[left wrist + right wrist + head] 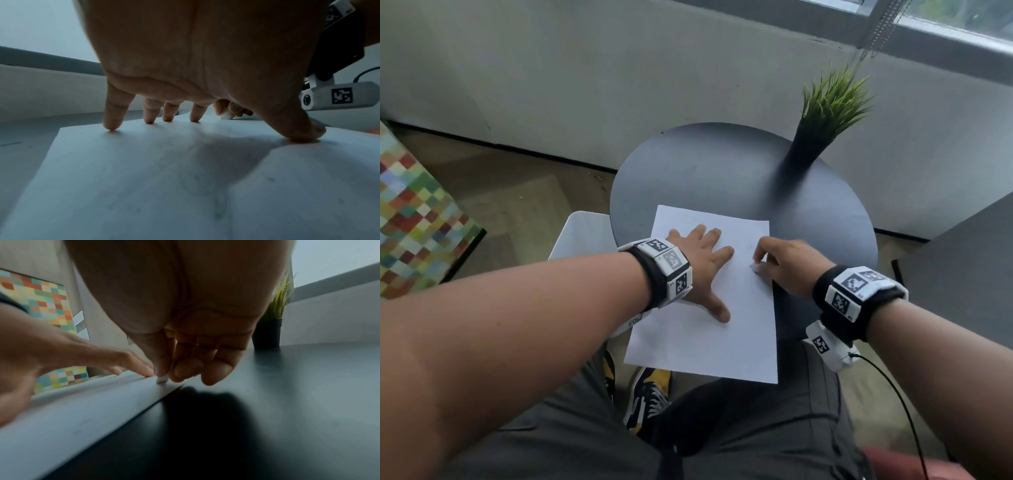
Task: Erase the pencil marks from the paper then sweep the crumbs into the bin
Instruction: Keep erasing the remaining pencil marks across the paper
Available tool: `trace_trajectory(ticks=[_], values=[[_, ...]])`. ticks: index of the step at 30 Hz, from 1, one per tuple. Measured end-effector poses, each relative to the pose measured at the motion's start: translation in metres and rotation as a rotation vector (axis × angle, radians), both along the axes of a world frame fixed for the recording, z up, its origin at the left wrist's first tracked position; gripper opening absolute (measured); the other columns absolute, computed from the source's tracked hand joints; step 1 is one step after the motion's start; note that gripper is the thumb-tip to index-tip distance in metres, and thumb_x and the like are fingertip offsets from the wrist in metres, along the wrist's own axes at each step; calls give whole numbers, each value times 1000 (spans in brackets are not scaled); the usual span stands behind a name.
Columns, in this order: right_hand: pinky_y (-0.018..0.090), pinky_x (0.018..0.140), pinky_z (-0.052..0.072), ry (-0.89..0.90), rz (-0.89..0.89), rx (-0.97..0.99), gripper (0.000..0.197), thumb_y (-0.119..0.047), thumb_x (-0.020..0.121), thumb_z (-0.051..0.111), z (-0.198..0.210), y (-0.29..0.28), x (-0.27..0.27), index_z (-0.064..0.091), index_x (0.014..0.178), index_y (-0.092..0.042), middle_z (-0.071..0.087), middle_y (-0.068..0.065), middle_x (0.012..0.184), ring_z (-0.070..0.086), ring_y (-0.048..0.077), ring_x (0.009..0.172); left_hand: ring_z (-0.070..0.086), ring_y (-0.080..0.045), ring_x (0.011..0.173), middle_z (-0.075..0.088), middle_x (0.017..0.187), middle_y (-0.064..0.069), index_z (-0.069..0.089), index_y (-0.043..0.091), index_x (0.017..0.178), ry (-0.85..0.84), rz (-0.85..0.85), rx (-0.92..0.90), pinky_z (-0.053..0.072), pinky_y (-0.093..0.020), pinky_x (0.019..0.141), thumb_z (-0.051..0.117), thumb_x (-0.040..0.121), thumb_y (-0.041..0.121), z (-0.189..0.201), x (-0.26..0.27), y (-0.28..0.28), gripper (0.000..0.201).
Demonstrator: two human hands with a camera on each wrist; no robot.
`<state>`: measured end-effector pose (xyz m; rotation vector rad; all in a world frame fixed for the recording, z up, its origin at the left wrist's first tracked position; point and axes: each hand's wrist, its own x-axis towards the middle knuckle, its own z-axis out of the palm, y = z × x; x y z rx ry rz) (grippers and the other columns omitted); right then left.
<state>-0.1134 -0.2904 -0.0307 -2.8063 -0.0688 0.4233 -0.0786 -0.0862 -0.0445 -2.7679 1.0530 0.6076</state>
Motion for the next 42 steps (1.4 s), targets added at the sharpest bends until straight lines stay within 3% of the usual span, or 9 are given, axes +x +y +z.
trace_trajectory(ticks=[3,7,12,17,26,30,33,38,42], values=[[35,72,48,-60,94,-51,12,-32,92,52,-2,8,-10,53,95,-21,60,-1,84,56,26,82,-6,-30,150,-4,164,-4,9,33,153,18,11,7,19,-62,113,58,51,93,-2,1,0,128],[33,71,47,115,419,-74,5,-24,89,52,4,22,-25,55,93,-22,56,-6,82,50,19,77,-10,-28,151,-10,164,-3,3,33,155,32,-1,21,17,-62,115,59,52,93,-3,3,1,131],[34,70,48,-57,38,-80,10,-29,91,52,3,0,-4,52,95,-19,59,1,84,55,27,81,-12,-28,151,-12,164,-3,1,34,155,44,13,12,14,-63,115,59,52,92,-4,5,-2,132],[37,72,48,90,363,-44,9,-24,90,50,2,35,-38,53,95,-17,63,4,90,56,26,81,-14,-29,150,-15,164,-3,-2,33,155,51,10,31,13,-64,115,60,53,91,-3,6,-3,134],[29,70,42,27,-87,37,13,-32,92,56,-10,1,1,56,97,-20,62,1,93,57,23,85,3,-26,150,1,165,-2,11,30,156,-15,-41,-13,16,-56,117,53,67,87,4,6,13,113],[36,73,52,24,-194,58,14,-35,91,53,-12,4,2,52,91,-22,63,4,89,59,25,80,-14,-23,151,-20,163,4,-11,36,155,51,-11,49,7,-60,118,53,60,92,-1,6,38,127],[35,74,49,-15,-78,-4,11,-32,92,49,-11,26,-18,48,93,-21,63,3,93,57,27,83,-22,-22,149,-29,160,5,-18,36,153,80,-4,54,1,-62,118,54,55,94,-5,5,40,135],[35,74,47,79,400,22,8,-24,91,49,1,57,-53,51,97,-20,62,0,93,55,22,85,-23,-24,148,-31,159,4,-20,34,153,85,-12,71,0,-62,117,57,54,93,-7,6,37,139],[37,77,50,15,-33,-49,12,-29,91,53,-2,31,-12,53,98,-19,65,7,98,59,30,92,-22,-24,149,-29,160,4,-19,35,153,77,-5,59,1,-63,116,58,53,92,-7,5,36,139]])
